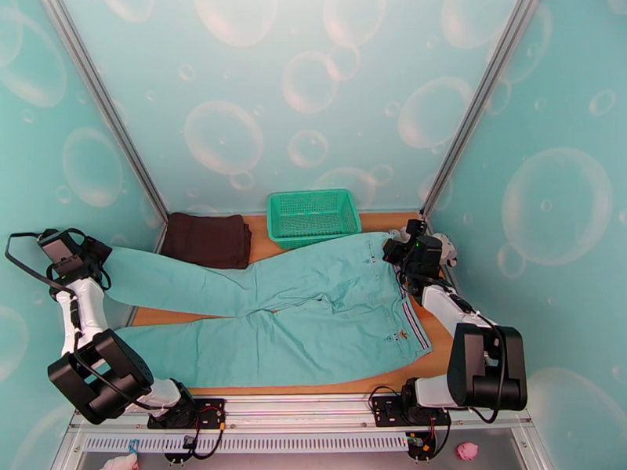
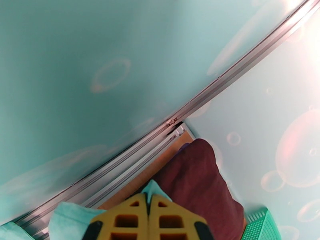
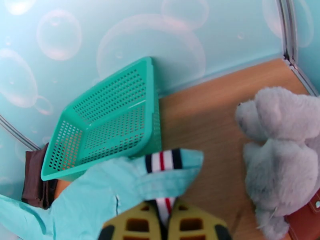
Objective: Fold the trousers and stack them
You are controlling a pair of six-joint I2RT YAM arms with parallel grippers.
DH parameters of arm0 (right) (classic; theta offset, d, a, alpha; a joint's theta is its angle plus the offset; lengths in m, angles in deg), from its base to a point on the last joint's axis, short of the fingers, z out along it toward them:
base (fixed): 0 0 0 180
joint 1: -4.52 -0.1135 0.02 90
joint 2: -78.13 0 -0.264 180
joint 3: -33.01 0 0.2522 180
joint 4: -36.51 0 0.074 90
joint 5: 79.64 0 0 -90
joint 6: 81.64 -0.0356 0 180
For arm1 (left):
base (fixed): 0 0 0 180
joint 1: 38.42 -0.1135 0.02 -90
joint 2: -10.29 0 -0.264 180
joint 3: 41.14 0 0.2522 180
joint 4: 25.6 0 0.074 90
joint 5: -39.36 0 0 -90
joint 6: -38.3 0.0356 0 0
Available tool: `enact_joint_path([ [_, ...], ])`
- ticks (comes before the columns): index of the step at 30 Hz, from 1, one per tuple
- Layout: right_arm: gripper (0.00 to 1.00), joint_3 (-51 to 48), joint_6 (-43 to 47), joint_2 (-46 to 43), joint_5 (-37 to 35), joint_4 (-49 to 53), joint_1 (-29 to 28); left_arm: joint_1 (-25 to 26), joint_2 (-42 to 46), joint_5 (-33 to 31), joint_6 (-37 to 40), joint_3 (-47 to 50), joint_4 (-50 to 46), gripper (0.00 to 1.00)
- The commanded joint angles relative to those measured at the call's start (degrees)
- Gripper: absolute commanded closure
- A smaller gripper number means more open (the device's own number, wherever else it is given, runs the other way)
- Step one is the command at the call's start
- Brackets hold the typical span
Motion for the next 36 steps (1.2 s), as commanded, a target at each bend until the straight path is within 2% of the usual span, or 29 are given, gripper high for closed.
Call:
enact_joint_path([
  [1, 1.00, -0.33, -1.68, -2.41, 1.91, -7.59, 0.60, -0.40, 1.94, 2.10, -0.66, 1.17, 3.04, 1.00],
  [8, 1.00, -3.65, -2.43, -3.55, 4.79, -11.85, 1.68, -2.99, 4.69, 0.96, -3.04, 3.39, 5.57, 1.00],
  [14, 1.00, -6.18, -2.11, -8.64, -3.75, -11.47, 3.57, -5.07, 5.36, 1.67, -4.06, 3.61, 5.91, 1.00],
  [17, 1.00, -6.62, -1.25, -8.80, -5.11, -13.01, 3.76, -5.80, 5.29, 2.83, -4.86, 3.65, 6.28, 1.00],
  [23, 1.00, -14.28, -5.28, -9.87, -0.98, -29.88, 5.03, -8.21, 7.11, 2.91, -6.55, 4.27, 6.25, 1.00],
  [25, 1.00, -14.15, -5.36, -10.77, -0.13, -28.35, 5.18, -8.26, 7.22, 3.15, -7.35, 4.06, 5.14, 1.00],
  [29, 1.00, -15.25, -4.64, -14.84, -4.62, -25.61, 5.56, -9.58, 8.08, 5.59, -10.42, 6.19, 4.63, 1.00],
  [36, 1.00, -20.87, 2.55, -16.64, -1.80, -33.43, 6.65, -14.67, 12.43, 4.31, -14.75, 12.05, 6.62, 1.00],
])
